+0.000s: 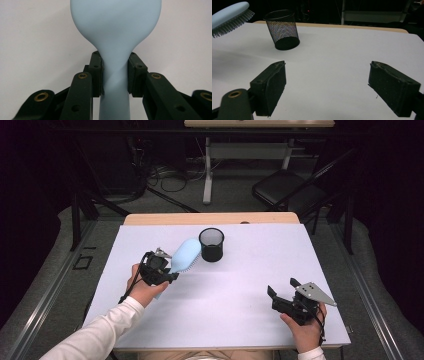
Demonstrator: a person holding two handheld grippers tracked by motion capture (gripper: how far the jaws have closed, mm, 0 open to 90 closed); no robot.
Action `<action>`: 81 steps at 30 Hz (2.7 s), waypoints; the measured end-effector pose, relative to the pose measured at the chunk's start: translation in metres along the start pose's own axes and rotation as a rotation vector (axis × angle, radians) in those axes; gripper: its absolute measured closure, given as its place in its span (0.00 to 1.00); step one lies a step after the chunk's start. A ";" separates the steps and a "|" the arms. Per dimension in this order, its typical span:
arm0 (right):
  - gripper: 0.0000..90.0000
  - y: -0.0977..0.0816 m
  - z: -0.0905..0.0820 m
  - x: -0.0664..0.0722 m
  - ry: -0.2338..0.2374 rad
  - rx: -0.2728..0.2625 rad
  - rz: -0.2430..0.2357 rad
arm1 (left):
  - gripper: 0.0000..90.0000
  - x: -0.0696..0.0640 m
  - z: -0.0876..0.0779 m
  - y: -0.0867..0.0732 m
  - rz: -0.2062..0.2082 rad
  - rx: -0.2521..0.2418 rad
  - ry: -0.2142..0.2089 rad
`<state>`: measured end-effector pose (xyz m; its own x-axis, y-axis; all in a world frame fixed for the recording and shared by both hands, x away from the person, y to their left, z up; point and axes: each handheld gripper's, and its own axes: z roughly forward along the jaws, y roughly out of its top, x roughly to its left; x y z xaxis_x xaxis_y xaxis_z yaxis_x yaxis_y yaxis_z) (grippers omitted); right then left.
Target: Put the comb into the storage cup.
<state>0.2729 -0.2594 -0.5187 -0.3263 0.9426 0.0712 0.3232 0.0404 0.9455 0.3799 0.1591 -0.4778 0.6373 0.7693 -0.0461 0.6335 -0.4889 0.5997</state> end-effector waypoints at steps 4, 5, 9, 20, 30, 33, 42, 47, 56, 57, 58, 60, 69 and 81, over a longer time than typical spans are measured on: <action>0.16 0.000 0.001 0.001 0.000 0.001 -0.003 | 0.78 -0.001 -0.003 0.003 0.008 -0.018 -0.003; 0.16 0.000 0.001 0.000 0.002 0.003 -0.002 | 0.78 -0.002 -0.003 0.004 0.008 -0.027 -0.002; 0.15 0.000 0.002 0.000 0.007 0.010 0.006 | 0.78 -0.002 -0.005 0.006 0.001 -0.056 -0.007; 0.12 0.005 0.002 0.005 0.025 0.021 -0.018 | 0.78 0.001 -0.011 0.008 -0.014 -0.097 -0.016; 0.11 0.009 0.003 0.010 0.022 0.038 -0.035 | 0.78 0.004 -0.017 0.008 -0.029 -0.131 -0.021; 0.08 0.010 0.004 0.010 0.032 0.042 -0.034 | 0.78 0.004 -0.019 0.008 -0.028 -0.137 -0.024; 0.00 0.021 0.006 0.015 0.078 0.060 -0.048 | 0.78 0.003 -0.024 0.009 -0.029 -0.159 -0.024; 0.00 0.029 0.009 0.018 0.087 0.071 -0.062 | 0.78 0.003 -0.028 0.012 -0.024 -0.177 -0.023; 0.00 0.047 0.016 0.022 0.135 0.096 -0.065 | 0.78 -0.001 -0.034 0.020 -0.013 -0.218 -0.008; 0.00 0.049 0.017 0.022 0.138 0.104 -0.064 | 0.78 -0.002 -0.035 0.021 -0.010 -0.221 -0.008; 0.00 0.051 0.019 0.022 0.146 0.112 -0.055 | 0.78 -0.004 -0.035 0.022 -0.011 -0.228 -0.006; 0.00 0.055 0.021 0.021 0.159 0.124 -0.035 | 0.78 -0.005 -0.035 0.024 0.002 -0.232 -0.001; 0.00 0.076 0.028 0.017 0.166 0.170 0.016 | 0.78 -0.012 -0.036 0.033 0.022 -0.257 -0.002; 0.00 0.095 0.034 0.016 0.173 0.190 0.037 | 0.78 -0.016 -0.037 0.040 0.024 -0.287 -0.013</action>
<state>0.3290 -0.2293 -0.4382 -0.4529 0.8745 0.1736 0.4934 0.0837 0.8658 0.3792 0.1426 -0.4237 0.6575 0.7525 -0.0383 0.4691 -0.3691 0.8023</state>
